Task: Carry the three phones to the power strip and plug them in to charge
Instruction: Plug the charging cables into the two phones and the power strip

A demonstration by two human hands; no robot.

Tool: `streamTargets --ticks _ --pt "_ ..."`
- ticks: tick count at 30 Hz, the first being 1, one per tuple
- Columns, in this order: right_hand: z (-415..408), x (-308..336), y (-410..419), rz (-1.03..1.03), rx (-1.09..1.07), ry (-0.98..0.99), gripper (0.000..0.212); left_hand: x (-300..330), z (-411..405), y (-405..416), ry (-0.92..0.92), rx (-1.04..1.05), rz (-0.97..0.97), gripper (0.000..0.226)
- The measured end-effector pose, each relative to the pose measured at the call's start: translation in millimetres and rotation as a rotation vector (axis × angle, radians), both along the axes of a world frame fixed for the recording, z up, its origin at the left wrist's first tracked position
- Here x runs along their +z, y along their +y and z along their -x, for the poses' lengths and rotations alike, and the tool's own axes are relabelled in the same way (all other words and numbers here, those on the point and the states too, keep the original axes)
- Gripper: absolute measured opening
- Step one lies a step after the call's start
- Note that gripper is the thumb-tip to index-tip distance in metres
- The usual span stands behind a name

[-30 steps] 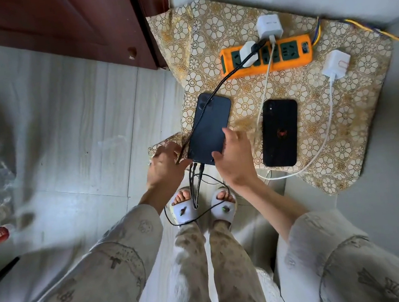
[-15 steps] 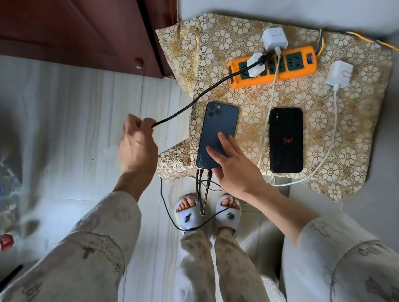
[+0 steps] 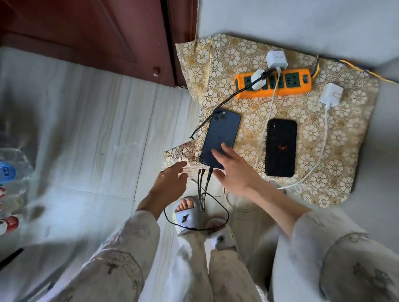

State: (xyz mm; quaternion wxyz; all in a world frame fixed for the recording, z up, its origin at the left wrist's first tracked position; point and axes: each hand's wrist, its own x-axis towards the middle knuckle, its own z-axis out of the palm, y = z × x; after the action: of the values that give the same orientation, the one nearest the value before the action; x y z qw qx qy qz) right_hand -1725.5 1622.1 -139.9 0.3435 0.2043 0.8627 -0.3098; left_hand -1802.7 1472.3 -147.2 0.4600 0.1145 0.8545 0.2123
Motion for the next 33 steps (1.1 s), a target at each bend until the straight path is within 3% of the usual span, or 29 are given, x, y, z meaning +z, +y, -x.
streamTargets --ticks 6,14,21,26,28,31,33 --pt "-38.0 57.9 -7.1 0.069 -0.072 0.063 0.051 69.6 -46.7 -43.3 0.081 0.229 0.011 0.033" --pt "-98.4 91.5 31.0 0.054 -0.140 0.037 0.049 112.5 -96.6 -8.4 0.124 0.136 -0.048 0.035" --pt "-103.5 31.0 95.8 -0.042 -0.246 -0.031 0.049 36.9 -113.0 56.8 0.139 -0.183 -0.054 0.044" --pt "-58.4 -18.0 134.8 -0.231 -0.244 0.255 0.043 -26.1 -91.1 93.6 0.456 -0.580 0.103 0.064" --pt "-34.5 -28.5 149.6 -0.329 -0.212 0.388 0.045 -37.7 -72.2 105.2 0.540 -0.585 0.115 0.066" --pt "1.3 -32.0 169.9 -0.438 -0.155 0.498 0.047 -50.0 -49.7 114.9 0.524 -0.535 0.108 0.071" --pt "26.6 -32.2 180.0 -0.425 -0.250 0.531 0.040 -55.8 -46.9 116.1 0.507 -0.522 0.127 0.075"
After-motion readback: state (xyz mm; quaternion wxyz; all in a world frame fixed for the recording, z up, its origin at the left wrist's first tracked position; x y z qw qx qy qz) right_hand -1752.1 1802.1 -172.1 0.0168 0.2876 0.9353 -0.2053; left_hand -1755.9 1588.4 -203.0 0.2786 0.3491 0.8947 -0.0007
